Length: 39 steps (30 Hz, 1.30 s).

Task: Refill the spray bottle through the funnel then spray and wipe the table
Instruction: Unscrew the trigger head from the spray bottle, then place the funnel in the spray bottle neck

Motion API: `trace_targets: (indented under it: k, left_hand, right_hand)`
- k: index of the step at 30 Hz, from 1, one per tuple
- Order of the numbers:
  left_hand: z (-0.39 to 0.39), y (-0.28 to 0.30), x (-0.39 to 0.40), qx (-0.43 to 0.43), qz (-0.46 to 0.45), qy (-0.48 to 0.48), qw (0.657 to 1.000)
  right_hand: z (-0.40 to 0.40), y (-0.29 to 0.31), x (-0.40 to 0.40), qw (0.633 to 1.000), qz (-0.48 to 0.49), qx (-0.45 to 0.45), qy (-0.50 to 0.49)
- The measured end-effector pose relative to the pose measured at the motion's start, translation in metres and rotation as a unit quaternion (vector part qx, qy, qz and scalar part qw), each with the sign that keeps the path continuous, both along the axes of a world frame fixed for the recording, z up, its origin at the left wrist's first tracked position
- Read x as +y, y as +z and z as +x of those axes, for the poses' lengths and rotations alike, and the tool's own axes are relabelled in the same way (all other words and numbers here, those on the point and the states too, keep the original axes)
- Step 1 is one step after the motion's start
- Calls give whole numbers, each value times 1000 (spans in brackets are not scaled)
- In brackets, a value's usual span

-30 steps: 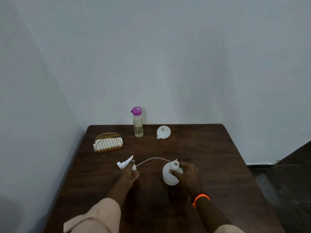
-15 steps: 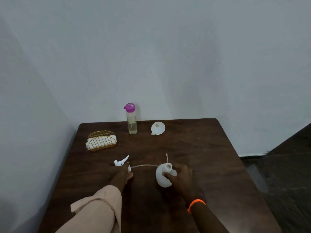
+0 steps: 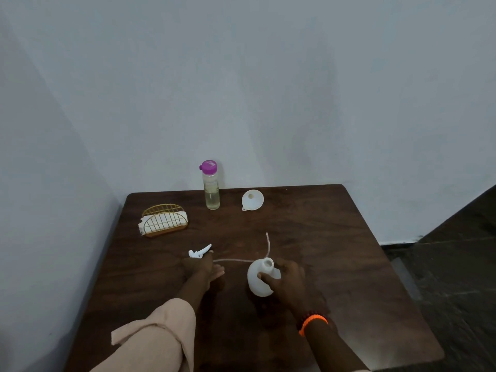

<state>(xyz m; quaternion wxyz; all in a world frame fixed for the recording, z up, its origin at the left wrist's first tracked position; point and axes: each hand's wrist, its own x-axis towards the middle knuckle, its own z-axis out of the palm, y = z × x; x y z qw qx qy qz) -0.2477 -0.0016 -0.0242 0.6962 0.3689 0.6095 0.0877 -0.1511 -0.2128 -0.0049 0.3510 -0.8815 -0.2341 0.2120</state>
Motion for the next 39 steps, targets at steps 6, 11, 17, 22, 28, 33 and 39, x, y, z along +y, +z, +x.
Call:
trace_targets:
  k: [6, 11, 17, 22, 28, 33, 39]
  left_hand:
    - [2, -2, -8, 49, 164, -14, 985]
    - [24, 2, -10, 20, 216, -52, 975]
    - [74, 6, -3, 7, 230, -124, 965]
    - [117, -9, 25, 62, 291, -162, 941]
    - [160, -13, 56, 96, 391, -211, 891]
    - [177, -10, 64, 68, 456, -231, 857]
    - [178, -11, 66, 37, 452, -256, 853]
  right_hand:
    - [7, 19, -9, 998, 18, 24, 60]
    - [15, 24, -40, 996, 70, 32, 34]
    - [64, 41, -22, 987, 137, 64, -63]
    - [131, 14, 30, 996, 81, 1, -26]
    - [191, -4, 109, 998, 35, -52, 32]
    - [207, -15, 159, 993, 8, -35, 108]
    - [201, -19, 170, 995, 51, -34, 77]
